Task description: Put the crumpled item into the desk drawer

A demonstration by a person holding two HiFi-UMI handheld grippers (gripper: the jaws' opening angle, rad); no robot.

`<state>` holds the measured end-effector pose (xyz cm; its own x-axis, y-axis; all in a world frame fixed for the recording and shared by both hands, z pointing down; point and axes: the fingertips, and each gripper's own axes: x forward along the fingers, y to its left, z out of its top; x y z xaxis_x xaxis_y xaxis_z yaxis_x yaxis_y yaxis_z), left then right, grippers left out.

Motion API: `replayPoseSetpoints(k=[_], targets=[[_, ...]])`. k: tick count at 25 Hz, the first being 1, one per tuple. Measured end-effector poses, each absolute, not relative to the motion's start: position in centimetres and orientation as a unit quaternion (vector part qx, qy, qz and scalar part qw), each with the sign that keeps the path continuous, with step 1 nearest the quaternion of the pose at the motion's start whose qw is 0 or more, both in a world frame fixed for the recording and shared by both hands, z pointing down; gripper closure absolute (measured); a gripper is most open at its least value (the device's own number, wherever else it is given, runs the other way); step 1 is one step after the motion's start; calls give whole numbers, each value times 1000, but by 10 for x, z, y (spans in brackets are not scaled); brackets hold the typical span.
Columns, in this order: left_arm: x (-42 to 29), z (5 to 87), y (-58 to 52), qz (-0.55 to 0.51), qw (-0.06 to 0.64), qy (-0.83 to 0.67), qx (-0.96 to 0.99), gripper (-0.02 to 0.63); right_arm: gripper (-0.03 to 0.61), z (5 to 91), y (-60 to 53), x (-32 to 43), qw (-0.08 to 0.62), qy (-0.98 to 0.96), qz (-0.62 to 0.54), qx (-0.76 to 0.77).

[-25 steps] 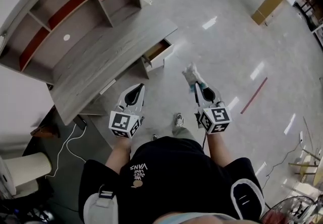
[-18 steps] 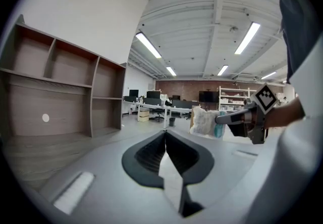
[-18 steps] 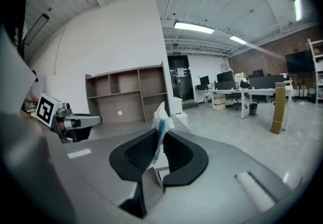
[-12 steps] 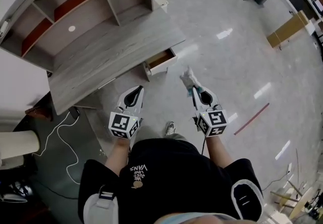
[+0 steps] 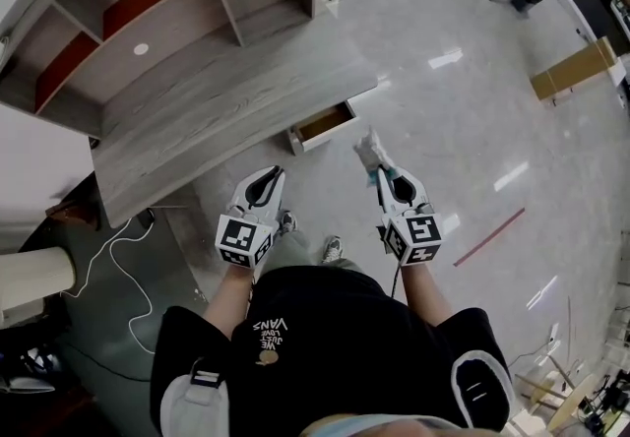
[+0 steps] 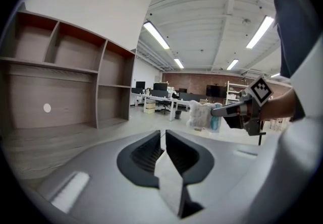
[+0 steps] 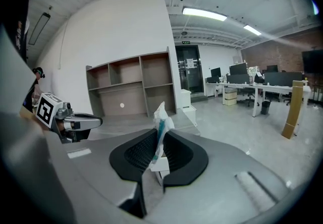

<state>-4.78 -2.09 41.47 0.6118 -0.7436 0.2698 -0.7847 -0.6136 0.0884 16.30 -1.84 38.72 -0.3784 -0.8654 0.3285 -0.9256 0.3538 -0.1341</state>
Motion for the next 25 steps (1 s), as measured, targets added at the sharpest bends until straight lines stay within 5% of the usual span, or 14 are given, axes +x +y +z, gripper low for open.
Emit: replayPoseSetpoints(k=[25], targets=[[-31,495,-82,172,133,-228,949,543,538,434,-80,127,144,-751,174,621]])
